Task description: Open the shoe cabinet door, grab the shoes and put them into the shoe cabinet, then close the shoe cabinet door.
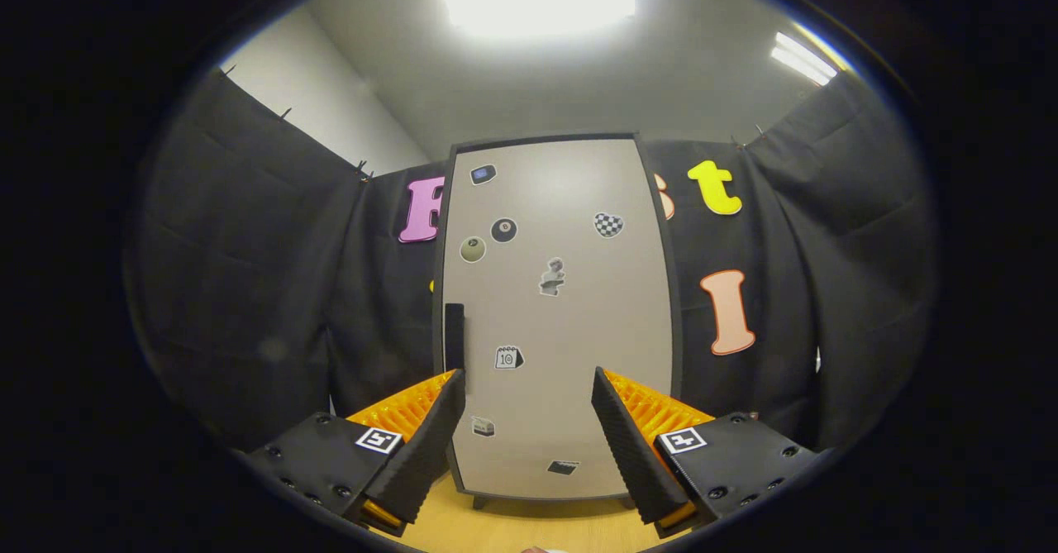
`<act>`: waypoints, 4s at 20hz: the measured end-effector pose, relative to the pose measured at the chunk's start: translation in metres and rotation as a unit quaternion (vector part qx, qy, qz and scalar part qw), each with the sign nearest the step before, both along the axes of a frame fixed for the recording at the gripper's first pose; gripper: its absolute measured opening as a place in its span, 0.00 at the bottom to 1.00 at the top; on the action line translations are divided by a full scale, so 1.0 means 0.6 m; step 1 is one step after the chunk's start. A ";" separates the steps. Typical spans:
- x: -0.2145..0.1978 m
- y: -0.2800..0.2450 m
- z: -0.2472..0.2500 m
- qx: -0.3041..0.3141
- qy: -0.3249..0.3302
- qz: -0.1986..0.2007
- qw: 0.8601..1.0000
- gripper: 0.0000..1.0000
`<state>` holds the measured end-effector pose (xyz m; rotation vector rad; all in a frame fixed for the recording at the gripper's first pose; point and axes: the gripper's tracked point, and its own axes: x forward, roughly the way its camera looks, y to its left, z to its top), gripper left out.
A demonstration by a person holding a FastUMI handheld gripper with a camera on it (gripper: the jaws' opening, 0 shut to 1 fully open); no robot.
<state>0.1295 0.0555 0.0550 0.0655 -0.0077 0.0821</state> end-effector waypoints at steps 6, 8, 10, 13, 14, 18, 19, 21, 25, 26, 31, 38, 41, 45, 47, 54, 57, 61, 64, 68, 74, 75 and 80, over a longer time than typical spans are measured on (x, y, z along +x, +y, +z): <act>0.110 0.082 -0.002 0.000 0.012 0.034 0.999 0.97; 0.141 0.106 -0.002 -0.007 0.011 0.043 0.999 0.97; 0.169 0.127 -0.003 -0.015 0.007 0.049 0.999 0.97; 0.210 0.155 -0.006 -0.012 0.008 0.057 0.998 0.97; 0.223 0.164 -0.008 -0.010 0.010 0.059 0.998 0.97; 0.275 0.178 -0.017 -0.014 0.015 0.052 0.998 0.97; 0.288 0.182 -0.021 -0.014 0.018 0.049 0.999 0.95; 0.306 0.189 -0.037 -0.008 0.032 0.049 0.998 0.95; 0.337 0.194 -0.072 0.009 0.069 0.044 0.997 0.83; 0.338 0.193 -0.079 0.008 0.073 0.041 0.996 0.82; 0.349 0.195 -0.091 0.022 0.086 0.038 0.995 0.48; 0.319 0.198 -0.086 0.005 0.096 0.070 0.993 0.15; 0.286 0.200 -0.073 0.008 0.096 0.089 0.991 0.15; 0.243 0.197 -0.059 0.006 0.097 0.107 0.990 0.14; 0.242 0.190 -0.063 0.005 0.098 0.110 0.989 0.15; 0.226 0.176 -0.060 0.005 0.101 0.109 0.989 0.15; 0.217 0.168 -0.057 0.008 0.105 0.109 0.988 0.15; 0.208 0.157 -0.054 0.023 0.108 0.111 0.988 0.15; 0.202 0.145 -0.054 0.023 0.105 0.111 0.988 0.15; 0.188 0.128 -0.051 0.024 0.105 0.107 0.988 0.15; 0.178 0.101 -0.049 0.013 0.100 0.094 0.990 0.14; 0.174 0.095 -0.048 0.013 0.098 0.088 0.991 0.14; 0.167 0.047 -0.046 0.004 0.095 0.049 0.994 0.14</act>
